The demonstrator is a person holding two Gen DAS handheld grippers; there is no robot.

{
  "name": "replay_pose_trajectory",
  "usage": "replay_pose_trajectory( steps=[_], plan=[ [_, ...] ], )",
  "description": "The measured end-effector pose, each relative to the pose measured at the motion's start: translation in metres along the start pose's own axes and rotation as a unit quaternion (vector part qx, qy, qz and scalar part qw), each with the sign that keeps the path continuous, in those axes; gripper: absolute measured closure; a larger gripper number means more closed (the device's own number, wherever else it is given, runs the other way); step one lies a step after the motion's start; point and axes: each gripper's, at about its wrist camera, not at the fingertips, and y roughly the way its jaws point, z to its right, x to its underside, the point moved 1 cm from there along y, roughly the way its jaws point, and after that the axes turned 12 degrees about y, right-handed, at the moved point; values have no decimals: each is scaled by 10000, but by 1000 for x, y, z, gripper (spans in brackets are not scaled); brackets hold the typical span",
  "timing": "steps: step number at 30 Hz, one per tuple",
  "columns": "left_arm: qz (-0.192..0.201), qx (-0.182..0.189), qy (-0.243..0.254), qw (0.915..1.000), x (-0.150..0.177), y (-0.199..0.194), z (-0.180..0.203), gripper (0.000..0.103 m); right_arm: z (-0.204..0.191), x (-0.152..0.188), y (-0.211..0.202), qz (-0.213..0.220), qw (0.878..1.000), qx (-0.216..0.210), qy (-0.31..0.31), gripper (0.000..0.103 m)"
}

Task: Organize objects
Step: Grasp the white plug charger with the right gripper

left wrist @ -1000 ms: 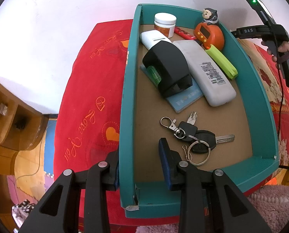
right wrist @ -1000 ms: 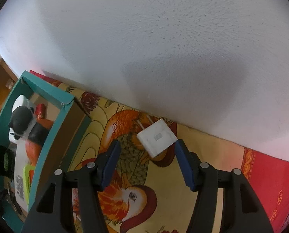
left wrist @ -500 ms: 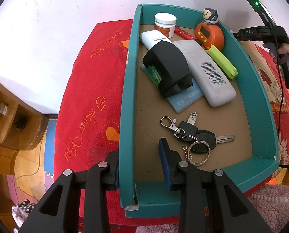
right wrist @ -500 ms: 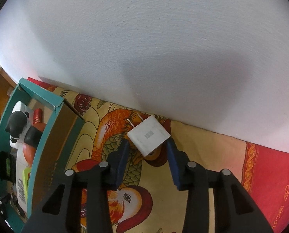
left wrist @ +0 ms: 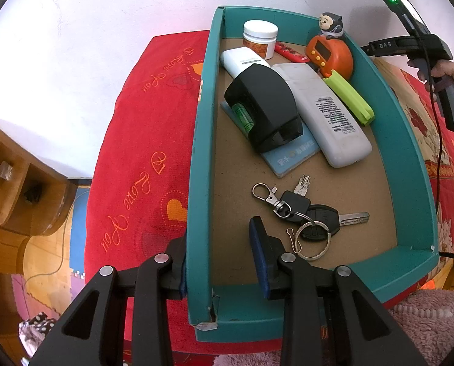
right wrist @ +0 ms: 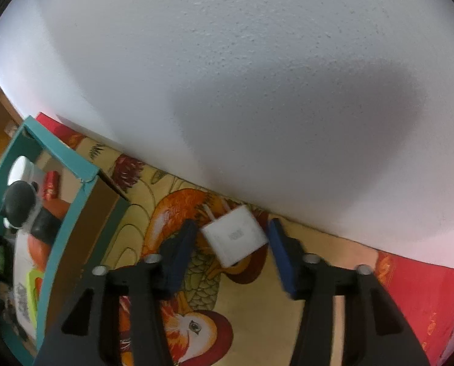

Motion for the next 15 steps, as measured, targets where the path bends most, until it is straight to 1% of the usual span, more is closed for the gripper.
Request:
replay_pose_trajectory(
  steps=[3, 9, 11, 15],
  plan=[
    [2, 1, -5, 10000, 2, -2, 0, 70, 5, 5, -4, -80, 9999, -65, 44, 59],
    [-39, 13, 22, 10000, 2, -2, 0, 70, 8, 25, -14, -268, 9995, -128, -76, 58],
    [-63, 23, 44, 10000, 2, -2, 0, 70, 10, 27, -10, -436, 9989, -182, -46, 58],
    [-53, -2, 71, 10000, 0, -1, 1, 70, 20, 26, -8, -488, 9984, -273, 115, 58]
  ],
)
